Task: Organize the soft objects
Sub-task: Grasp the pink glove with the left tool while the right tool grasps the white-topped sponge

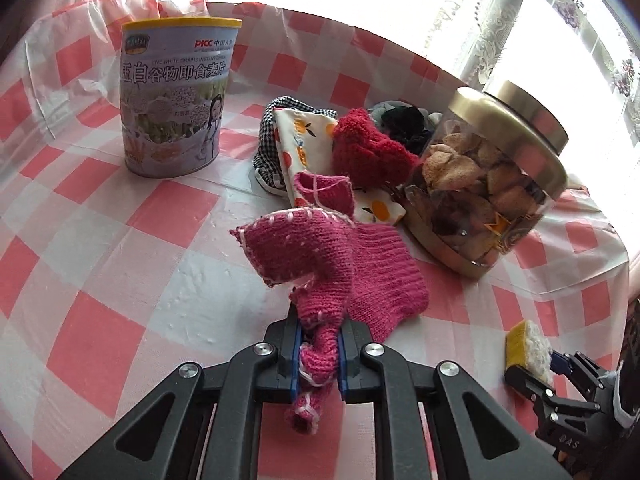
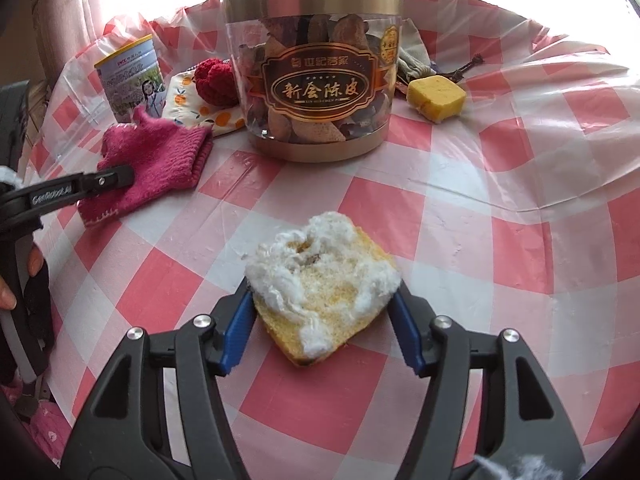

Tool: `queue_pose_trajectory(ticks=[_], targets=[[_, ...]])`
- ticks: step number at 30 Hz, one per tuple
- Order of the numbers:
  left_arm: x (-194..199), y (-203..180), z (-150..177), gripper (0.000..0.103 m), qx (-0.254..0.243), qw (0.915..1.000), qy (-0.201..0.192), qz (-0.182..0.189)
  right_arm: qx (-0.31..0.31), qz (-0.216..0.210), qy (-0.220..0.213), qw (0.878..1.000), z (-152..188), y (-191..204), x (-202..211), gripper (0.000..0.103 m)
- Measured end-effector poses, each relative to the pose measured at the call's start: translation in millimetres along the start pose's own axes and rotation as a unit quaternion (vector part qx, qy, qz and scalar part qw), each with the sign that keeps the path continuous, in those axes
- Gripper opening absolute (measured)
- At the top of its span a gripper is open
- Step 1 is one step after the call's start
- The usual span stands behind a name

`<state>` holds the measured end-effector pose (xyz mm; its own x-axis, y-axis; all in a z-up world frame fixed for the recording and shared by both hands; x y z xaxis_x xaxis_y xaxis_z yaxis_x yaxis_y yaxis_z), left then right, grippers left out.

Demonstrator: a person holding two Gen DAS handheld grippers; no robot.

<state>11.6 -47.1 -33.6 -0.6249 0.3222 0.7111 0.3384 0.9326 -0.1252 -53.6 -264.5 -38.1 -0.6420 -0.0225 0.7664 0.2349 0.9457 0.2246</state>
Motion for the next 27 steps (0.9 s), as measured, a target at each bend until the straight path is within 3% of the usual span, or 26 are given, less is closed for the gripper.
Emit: queue_pose_trajectory(ticks=[5, 10, 17, 27], targets=[[52, -27, 2, 0.014, -0.068, 0.9974, -0.022, -0.011, -0.101, -0.075, 0.002, 0.992, 8, -6, 26, 0.065], [88, -40, 11, 0.014, -0.105, 0.9934, -0.034, -0.029, -0.088, -0.088, -0.008, 0.992, 20, 11, 55, 0.065], [120, -46, 37, 0.014, -0.124, 0.9909, -0.041, -0.031, -0.044, -0.086, -0.031, 0.995, 28, 35, 90, 0.065], [151, -49, 42, 0.014, -0.137, 0.9876, -0.069, -0.034, -0.023, -0.086, -0.048, 0.995, 28, 47, 116, 0.065]])
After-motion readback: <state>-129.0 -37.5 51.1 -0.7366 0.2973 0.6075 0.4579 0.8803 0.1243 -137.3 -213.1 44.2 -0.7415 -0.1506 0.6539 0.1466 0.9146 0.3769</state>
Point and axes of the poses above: each gripper's, at about its wrist camera, not at the fingertips, and x roughly against the way its jaws point, y to its left, z to its underside, the point moved 7 cm from there along -x, roughly the way its jaws point, and after that the axes turned 15 degrees about -x, right-handed, at the moved point
